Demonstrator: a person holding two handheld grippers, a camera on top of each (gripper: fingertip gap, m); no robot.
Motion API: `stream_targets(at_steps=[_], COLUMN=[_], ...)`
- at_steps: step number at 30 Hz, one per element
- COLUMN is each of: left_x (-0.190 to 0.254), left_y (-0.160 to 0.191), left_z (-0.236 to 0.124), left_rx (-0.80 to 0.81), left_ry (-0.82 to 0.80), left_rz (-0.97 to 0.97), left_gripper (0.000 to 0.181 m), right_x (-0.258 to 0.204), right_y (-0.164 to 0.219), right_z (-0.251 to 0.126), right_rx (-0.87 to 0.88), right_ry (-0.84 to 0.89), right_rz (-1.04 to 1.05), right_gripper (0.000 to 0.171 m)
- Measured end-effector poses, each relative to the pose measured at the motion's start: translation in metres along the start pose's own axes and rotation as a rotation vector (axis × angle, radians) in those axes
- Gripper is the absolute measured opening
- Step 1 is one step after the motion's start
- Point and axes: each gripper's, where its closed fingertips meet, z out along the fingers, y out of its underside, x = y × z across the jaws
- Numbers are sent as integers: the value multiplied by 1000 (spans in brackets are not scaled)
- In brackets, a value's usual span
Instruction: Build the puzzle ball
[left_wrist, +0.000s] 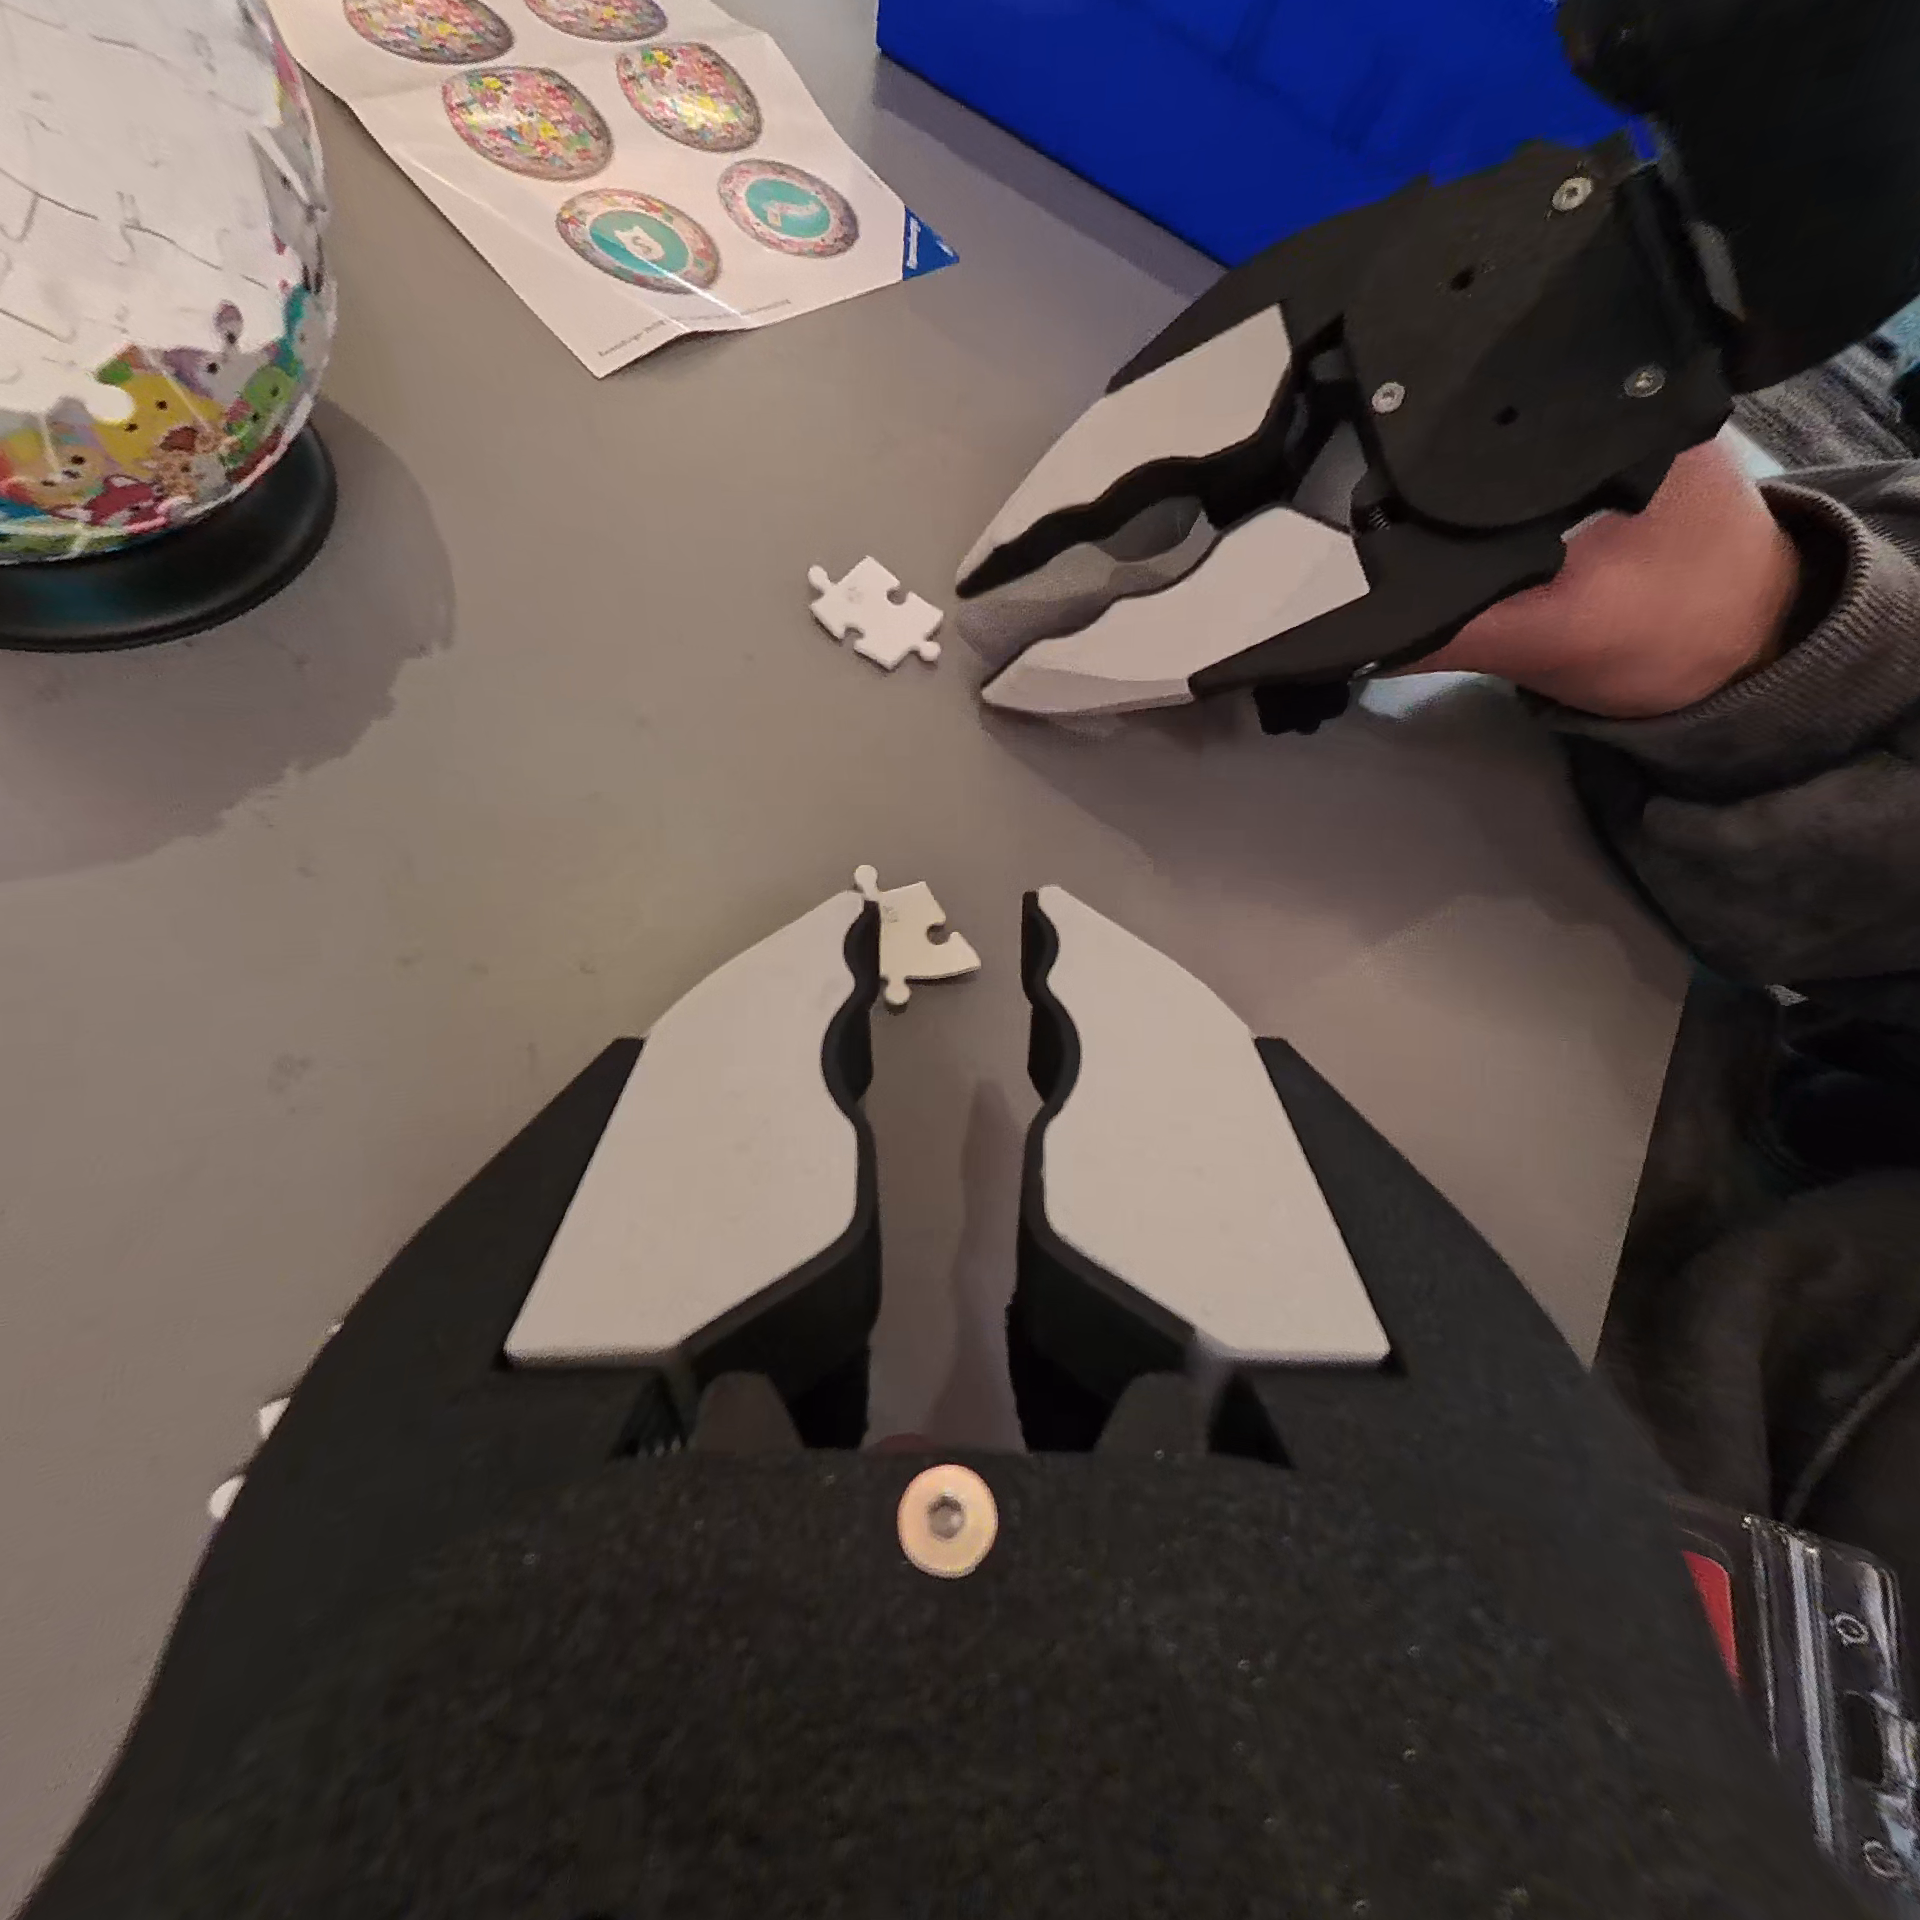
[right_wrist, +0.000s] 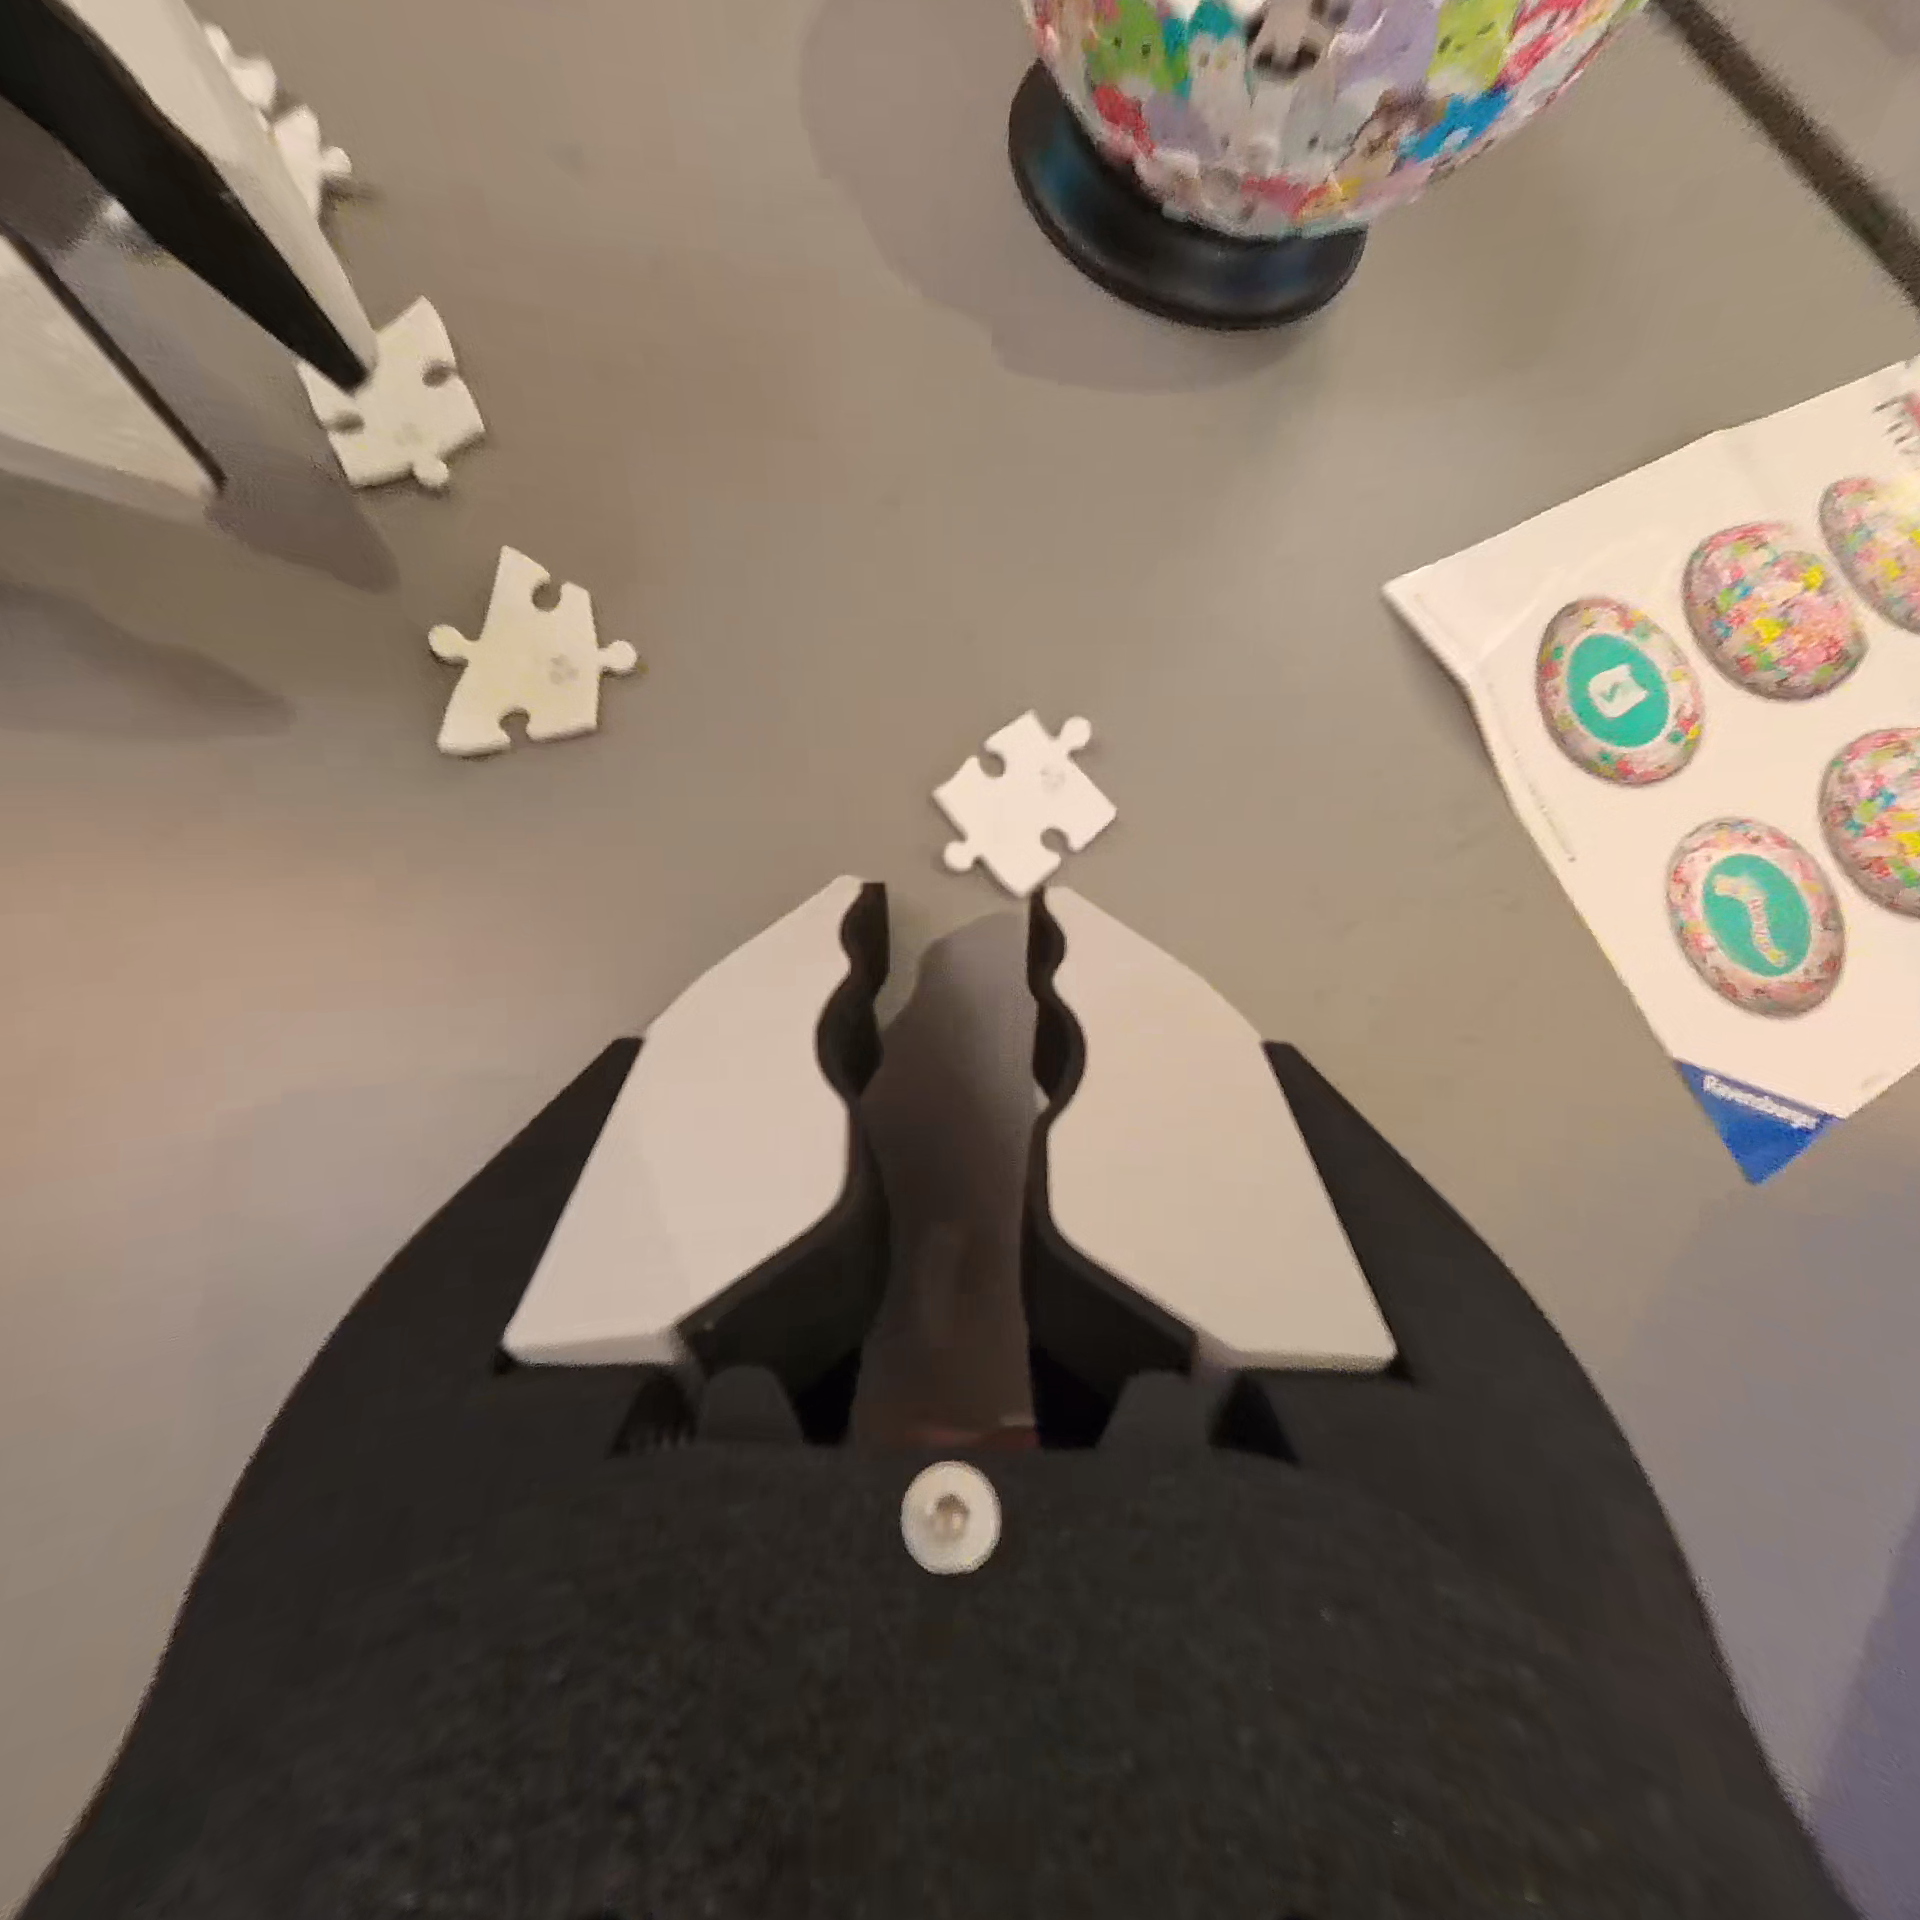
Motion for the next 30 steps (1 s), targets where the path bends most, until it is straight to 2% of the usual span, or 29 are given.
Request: stream_targets(at_steps=[2,7,10,11,13,16,23,30], left_x=[-3,-9,-11,-10,-8,-4,0,1], left_y=[0,-2,0,1,1,0,1,0], left_z=[-2,-5,-4,-3,-1,1,4,3], left_rx=[2,19,5,0,-6,-13,-25,-15], left_ry=[-11,-34,-50,-54,-59,-71,-89,-69], left_rz=[2,12,32,40,58,98,141,112], left_gripper=[25,25,25,25,25,25,25,25], right_x=[0,-5,6,8,4,2,29,19], right_y=[-13,-29,-12,-4,5,-8,-1,-8], right_z=[-5,-14,-8,-4,1,4,12,15], right_rx=[72,181,82,39,-14,29,-48,-16], right_ry=[11,19,78,67,9,2,114,51], right_rz=[3,-33,-112,-109,-56,7,-33,-38], right_gripper=[14,11,16,23,27,28,29,28])
